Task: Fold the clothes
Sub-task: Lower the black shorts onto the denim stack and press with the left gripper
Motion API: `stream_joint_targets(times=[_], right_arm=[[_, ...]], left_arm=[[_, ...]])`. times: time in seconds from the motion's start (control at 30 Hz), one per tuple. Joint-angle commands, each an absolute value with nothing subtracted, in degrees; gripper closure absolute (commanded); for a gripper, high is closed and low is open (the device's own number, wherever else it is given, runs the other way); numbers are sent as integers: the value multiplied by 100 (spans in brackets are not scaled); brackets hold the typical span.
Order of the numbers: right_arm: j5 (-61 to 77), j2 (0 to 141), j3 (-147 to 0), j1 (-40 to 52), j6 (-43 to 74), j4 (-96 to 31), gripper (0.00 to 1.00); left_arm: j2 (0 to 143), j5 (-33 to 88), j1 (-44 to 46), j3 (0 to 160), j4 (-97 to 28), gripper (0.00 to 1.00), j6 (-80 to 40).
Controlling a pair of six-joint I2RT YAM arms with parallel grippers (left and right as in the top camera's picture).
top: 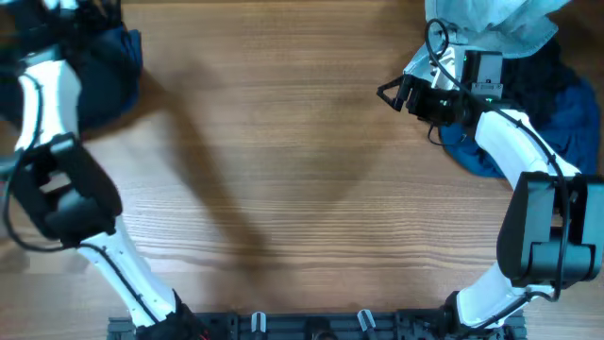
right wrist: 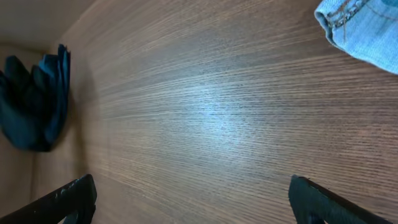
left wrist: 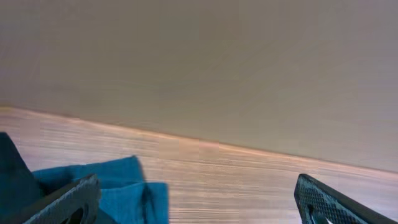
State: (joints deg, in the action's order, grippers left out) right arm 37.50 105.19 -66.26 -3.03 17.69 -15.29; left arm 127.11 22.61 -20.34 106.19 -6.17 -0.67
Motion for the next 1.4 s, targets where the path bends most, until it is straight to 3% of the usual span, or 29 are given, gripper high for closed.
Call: stream_joint_targets(times=[0.0, 0.2, 0.7, 0.83, 1.2, 1.37], right_arm=[[3861, 10350, -6674, -279, 1494, -1584, 0], [3708, 10350, -6674, -279, 1347, -1682, 0], [3559, 10366, -6674, -279, 1347, -1638, 0], [3562, 10366, -6674, -279, 1347, -1638, 0], [3562, 10366, -6674, -279, 1343, -1717, 0], [3562, 10366, -6674, -279, 1345, -1717, 0]], left_arm=[[13067, 593, -1881, 10663, -620, 0, -248], [12724, -169, -1859, 10663, -604, 0, -1599], [12134, -1085, -1859, 10663, -716, 0, -1872], [12267, -1535, -1859, 10663, -1149, 0, -2189], [12951, -1549, -1874, 10663, -788, 0, -2145], [13168, -1549, -1874, 10663, -598, 14, -2150]])
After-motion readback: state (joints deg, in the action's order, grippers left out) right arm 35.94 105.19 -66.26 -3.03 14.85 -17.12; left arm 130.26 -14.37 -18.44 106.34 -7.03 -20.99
